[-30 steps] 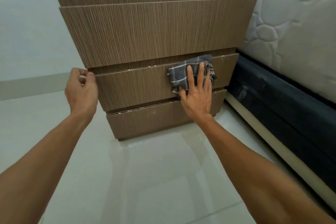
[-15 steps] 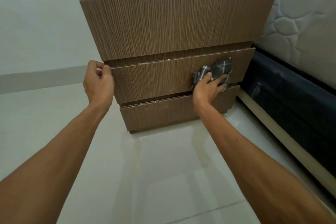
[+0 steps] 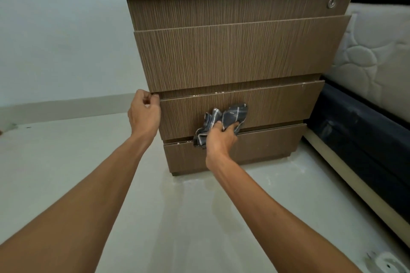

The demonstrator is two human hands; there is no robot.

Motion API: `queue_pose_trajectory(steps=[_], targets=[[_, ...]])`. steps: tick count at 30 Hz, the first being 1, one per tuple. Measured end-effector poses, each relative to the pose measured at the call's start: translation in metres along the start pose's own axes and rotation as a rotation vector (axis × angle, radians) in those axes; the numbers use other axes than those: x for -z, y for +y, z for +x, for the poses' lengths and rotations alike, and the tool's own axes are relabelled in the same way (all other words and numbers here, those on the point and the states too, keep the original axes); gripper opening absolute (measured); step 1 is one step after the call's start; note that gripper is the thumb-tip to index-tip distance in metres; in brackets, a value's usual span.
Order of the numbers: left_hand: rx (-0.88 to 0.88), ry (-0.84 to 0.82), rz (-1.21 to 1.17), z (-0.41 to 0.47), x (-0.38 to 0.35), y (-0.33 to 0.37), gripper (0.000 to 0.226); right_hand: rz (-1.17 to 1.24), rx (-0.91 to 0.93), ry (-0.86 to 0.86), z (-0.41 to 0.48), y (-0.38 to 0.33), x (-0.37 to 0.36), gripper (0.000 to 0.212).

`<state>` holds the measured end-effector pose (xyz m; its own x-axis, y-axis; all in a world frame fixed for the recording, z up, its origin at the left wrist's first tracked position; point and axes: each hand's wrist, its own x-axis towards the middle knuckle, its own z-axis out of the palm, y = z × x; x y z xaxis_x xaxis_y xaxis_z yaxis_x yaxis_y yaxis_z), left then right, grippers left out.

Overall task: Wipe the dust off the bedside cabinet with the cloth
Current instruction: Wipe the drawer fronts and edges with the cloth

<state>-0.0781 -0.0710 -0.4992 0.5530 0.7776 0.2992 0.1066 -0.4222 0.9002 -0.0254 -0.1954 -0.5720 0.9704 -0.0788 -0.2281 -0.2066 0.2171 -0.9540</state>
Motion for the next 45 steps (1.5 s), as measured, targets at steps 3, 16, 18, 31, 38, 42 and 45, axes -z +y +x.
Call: queue_pose_trajectory(steps=[3, 16, 18, 31, 38, 42, 45], targets=[[0.017, 0.011, -0.009, 0.000, 0.000, 0.002, 0.014, 0.060, -0.019, -0.069, -0.002, 0.001, 0.013, 0.045], [0.044, 0.040, -0.116, -0.012, 0.009, 0.001, 0.021, -0.233, 0.903, -0.348, -0.074, -0.027, 0.023, 0.055], [0.103, 0.001, -0.189, -0.011, 0.013, 0.001, 0.024, -0.439, 1.075, -0.364, -0.068, -0.039, 0.008, 0.056], [0.080, 0.025, -0.087, -0.015, 0.013, 0.006, 0.018, -1.299, 1.254, -0.145, -0.003, -0.060, 0.036, 0.066], [0.027, 0.087, -0.043, -0.014, 0.005, 0.004, 0.014, -1.382, 1.143, 0.000, 0.052, -0.086, 0.106, 0.065], [0.008, 0.106, -0.030, -0.015, 0.002, 0.002, 0.013, -1.419, 1.080, 0.109, 0.078, -0.099, 0.141, 0.064], [0.016, 0.124, -0.016, -0.016, 0.000, 0.003, 0.011, -1.430, 1.038, 0.190, 0.093, -0.110, 0.163, 0.059]])
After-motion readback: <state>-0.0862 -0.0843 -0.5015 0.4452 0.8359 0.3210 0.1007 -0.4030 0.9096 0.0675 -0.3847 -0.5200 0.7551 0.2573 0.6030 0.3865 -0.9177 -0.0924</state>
